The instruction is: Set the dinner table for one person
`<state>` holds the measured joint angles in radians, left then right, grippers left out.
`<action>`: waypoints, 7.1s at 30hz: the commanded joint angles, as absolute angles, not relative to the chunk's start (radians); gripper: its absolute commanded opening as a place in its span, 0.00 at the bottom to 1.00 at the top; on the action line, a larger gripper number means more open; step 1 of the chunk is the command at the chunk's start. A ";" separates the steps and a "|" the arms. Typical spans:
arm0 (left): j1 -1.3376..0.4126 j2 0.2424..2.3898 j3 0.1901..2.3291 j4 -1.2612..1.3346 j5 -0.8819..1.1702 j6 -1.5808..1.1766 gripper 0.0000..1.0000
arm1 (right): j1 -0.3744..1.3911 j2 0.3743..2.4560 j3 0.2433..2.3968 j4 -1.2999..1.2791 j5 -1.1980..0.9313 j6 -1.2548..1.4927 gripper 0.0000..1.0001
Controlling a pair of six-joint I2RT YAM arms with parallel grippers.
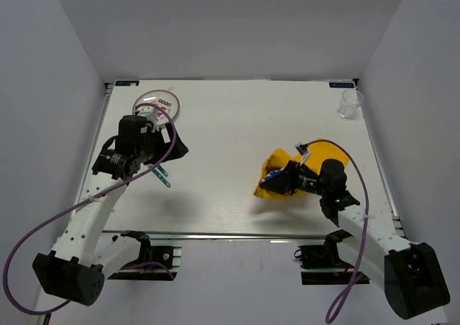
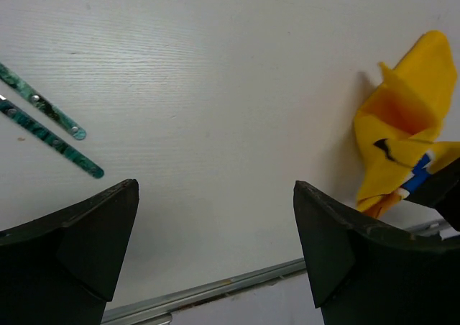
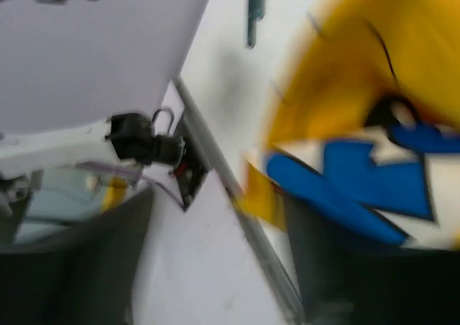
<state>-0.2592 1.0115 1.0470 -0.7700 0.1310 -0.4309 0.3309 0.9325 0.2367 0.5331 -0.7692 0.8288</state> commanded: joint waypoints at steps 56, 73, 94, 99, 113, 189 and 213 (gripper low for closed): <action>-0.572 2.081 1.506 -0.351 0.385 -0.557 0.95 | 0.267 0.911 0.488 -0.388 -0.050 0.712 0.89; -0.650 2.189 1.637 -0.488 0.310 -0.538 0.63 | 0.259 0.712 0.535 -0.585 0.011 0.666 0.89; -0.690 2.178 1.605 -0.414 0.242 -0.624 0.00 | 0.262 0.785 0.292 -0.358 -0.230 0.696 0.85; -0.690 2.057 1.542 -0.351 0.241 -0.624 0.00 | 0.267 0.822 0.227 -0.279 -0.172 0.704 0.82; -0.690 1.944 1.485 -0.279 0.255 -0.623 0.00 | 0.267 0.830 0.233 -0.268 -0.129 0.727 0.00; -0.514 0.992 0.854 -0.344 -0.293 -0.689 0.98 | -0.002 1.103 0.982 -0.354 -0.153 0.434 0.89; -0.523 2.048 1.522 -0.631 -0.052 -0.696 0.98 | 0.258 2.203 1.782 -0.773 0.225 0.373 0.89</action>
<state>-0.5095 2.1044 1.5761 -0.6621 -0.1066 -0.6762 0.2649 2.1910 1.7432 -0.7341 0.1371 0.3630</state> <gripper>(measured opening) 0.979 0.889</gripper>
